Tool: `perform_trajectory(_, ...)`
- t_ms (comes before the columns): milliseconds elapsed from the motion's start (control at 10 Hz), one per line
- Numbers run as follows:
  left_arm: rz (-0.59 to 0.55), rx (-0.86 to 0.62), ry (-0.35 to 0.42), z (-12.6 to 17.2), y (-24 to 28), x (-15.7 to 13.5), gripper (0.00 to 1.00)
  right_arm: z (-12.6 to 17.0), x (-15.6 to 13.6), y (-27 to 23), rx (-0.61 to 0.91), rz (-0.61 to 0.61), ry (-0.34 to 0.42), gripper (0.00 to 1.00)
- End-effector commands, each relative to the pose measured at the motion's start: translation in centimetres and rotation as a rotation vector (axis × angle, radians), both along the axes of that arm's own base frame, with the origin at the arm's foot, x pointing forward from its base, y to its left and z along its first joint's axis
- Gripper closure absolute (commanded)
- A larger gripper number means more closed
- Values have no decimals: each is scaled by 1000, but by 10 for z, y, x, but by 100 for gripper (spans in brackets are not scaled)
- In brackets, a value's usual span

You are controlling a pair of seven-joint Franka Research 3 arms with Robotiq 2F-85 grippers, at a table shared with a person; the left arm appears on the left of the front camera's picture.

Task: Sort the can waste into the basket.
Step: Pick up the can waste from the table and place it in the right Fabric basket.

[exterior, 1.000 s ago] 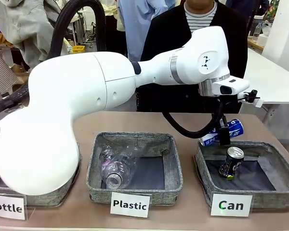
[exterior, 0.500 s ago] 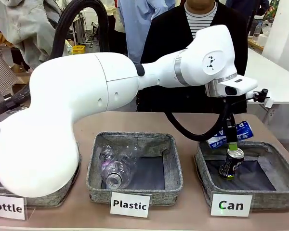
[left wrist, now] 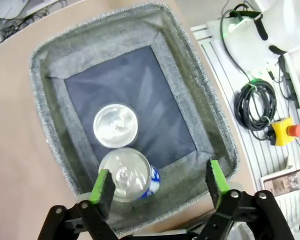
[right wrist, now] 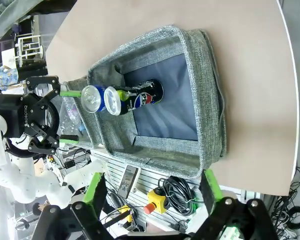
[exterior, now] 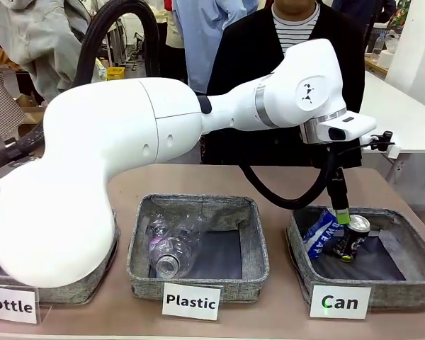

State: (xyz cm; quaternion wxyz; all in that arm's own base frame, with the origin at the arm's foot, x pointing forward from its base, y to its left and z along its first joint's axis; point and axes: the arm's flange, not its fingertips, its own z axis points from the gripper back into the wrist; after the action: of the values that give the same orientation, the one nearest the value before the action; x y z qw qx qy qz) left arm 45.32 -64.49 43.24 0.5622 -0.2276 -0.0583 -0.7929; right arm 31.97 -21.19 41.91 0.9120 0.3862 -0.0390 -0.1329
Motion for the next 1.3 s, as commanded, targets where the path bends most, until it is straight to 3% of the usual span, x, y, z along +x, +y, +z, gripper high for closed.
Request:
perform_trajectory(0,-10,-23,21,1,14,-11,0,4,0,-3,-27,3,8,0)
perform_trajectory(300,37,-61,35,23,52,-14,0,4,0,-3,-27,3,8,0)
perform_trajectory(500,188,-112,58,52,126,-31,0,0,0,0,0,0,0,0)
perform_trajectory(600,263,-140,108,63,160,-41,0,18,-1,9,-12,-11,-66,0)
perform_trajectory(900,676,-289,290,66,250,-76,0,73,35,61,54,3,-210,0)
perform_trajectory(1000,800,-358,349,55,289,-88,0,94,46,89,92,57,-264,0)
perform_trajectory(1200,1051,-554,443,57,380,-93,0,118,57,155,144,217,-270,0)
